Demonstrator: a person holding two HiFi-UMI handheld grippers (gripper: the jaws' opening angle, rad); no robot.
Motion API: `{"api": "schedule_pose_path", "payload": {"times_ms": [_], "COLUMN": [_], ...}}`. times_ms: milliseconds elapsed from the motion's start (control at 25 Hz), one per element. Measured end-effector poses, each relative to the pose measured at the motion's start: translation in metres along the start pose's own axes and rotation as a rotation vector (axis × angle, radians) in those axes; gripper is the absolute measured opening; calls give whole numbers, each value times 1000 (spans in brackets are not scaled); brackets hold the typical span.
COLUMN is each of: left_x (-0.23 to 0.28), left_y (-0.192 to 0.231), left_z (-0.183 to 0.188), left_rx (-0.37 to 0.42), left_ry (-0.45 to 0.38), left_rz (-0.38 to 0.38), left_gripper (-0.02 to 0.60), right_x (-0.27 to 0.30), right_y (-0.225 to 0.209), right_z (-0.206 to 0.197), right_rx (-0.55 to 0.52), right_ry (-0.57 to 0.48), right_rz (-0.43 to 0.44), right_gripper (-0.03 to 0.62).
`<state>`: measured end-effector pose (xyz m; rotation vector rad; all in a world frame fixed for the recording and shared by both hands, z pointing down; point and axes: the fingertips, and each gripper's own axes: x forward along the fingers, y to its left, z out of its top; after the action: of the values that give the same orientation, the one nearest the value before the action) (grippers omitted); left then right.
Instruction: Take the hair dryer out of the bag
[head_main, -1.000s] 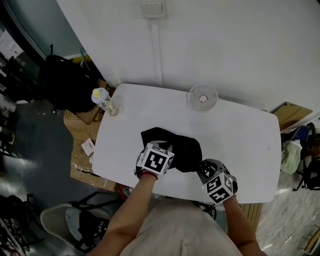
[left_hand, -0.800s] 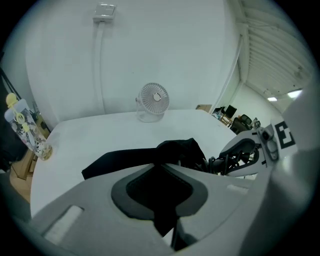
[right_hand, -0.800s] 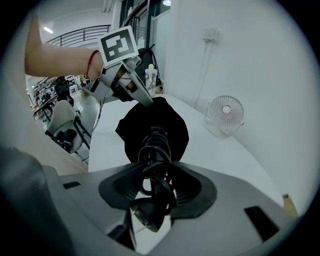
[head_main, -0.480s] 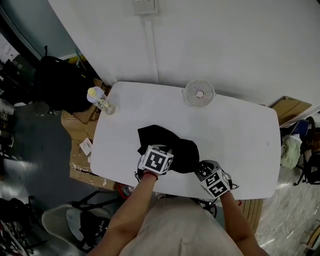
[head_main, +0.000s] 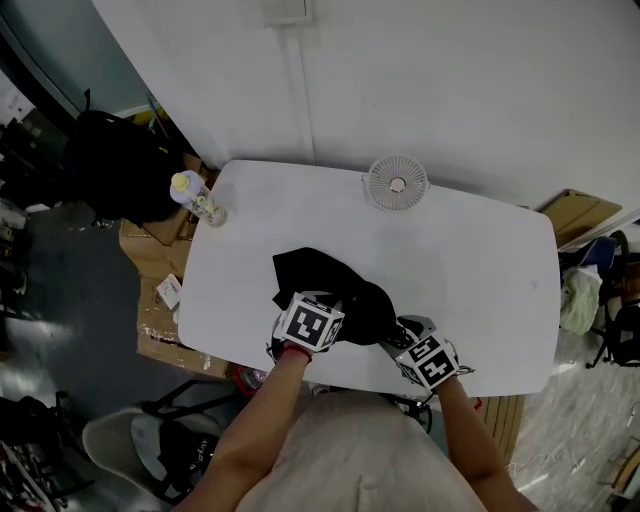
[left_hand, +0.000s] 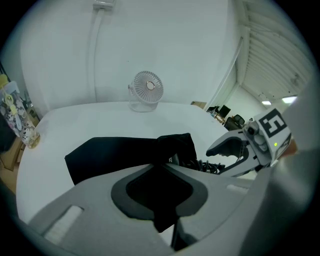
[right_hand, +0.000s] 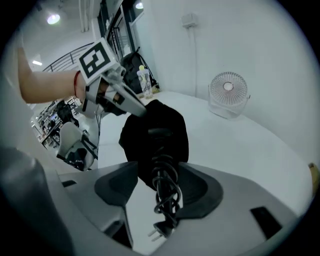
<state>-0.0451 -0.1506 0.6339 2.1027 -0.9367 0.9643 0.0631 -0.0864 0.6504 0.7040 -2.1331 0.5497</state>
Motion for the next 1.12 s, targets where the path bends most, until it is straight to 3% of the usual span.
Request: {"api": "schedule_pose_path", "payload": {"times_ms": [160, 480, 680, 1120], "left_x": [0, -3, -3, 1], "left_y": [-2, -8, -6, -4], "left_z": [-3, -2, -3, -1], "left_rx": [13, 33, 21, -4], "left_ry": [7, 12, 13, 16], "left_rz": [-9, -27, -39, -52], "left_gripper": [43, 43, 43, 43], "right_x": [13, 50, 62, 78], "right_y": [-3, -4, 1, 0], "right_z": [29, 33, 18, 16], "right_rx": [23, -111, -132, -149], "right_ry": [-26, 163, 275, 325], "right_rz": [21, 10, 28, 21], "right_gripper": [175, 204, 245, 246]}}
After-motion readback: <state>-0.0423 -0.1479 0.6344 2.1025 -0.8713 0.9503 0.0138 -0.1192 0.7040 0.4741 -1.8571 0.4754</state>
